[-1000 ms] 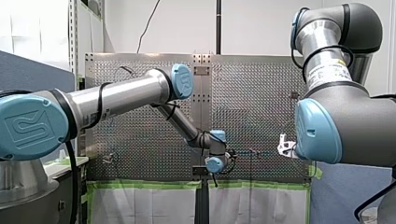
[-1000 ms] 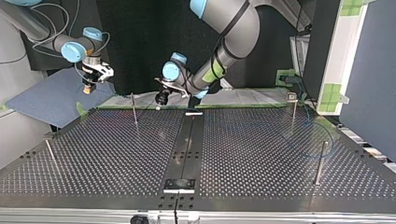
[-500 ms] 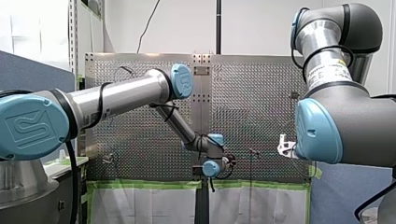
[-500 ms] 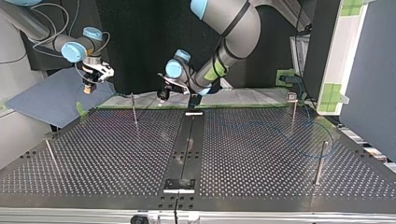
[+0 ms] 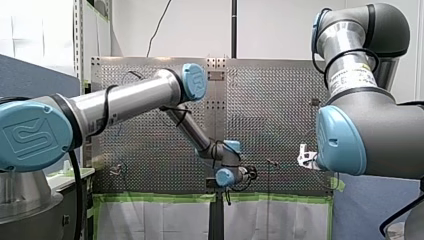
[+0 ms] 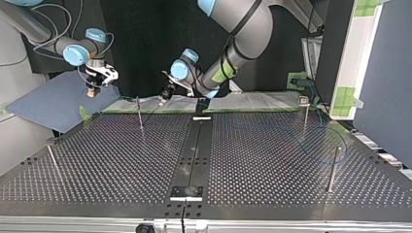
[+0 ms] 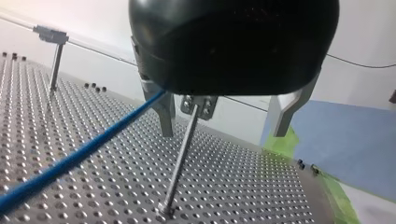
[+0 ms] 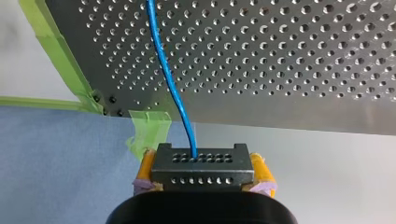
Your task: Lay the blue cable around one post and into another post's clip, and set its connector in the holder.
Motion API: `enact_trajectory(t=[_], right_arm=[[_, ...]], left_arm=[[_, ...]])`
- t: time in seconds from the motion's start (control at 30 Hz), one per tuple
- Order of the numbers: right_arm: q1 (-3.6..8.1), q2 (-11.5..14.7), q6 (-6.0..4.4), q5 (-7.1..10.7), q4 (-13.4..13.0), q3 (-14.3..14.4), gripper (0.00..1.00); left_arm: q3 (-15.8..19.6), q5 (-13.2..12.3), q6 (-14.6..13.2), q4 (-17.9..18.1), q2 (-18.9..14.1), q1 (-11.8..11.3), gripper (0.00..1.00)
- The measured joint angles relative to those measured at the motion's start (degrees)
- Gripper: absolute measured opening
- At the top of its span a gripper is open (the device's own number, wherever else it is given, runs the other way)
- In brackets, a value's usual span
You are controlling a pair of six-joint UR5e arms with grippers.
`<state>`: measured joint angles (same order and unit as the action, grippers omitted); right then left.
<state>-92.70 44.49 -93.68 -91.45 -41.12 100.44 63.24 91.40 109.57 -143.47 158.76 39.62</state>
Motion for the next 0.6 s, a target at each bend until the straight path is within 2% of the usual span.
enact_trajectory(t=[0.23,0.47,0.6], right_arm=[[0.0,0.0,0.19,-0.03,2.6,-1.1,0.0],[-0.02,0.0,0.15,0.03,3.1,-1.4,0.0],[-0.1,0.0,0.04,0.07,3.1,-1.4,0.0]], left_arm=[[3.3,0.1,-3.3,1.0,-3.3,-0.1,1.0],[7.0,0.0,-6.7,0.6,-6.5,0.7,1.0],[9.0,0.0,-7.1,0.4,-6.9,1.5,1.0]])
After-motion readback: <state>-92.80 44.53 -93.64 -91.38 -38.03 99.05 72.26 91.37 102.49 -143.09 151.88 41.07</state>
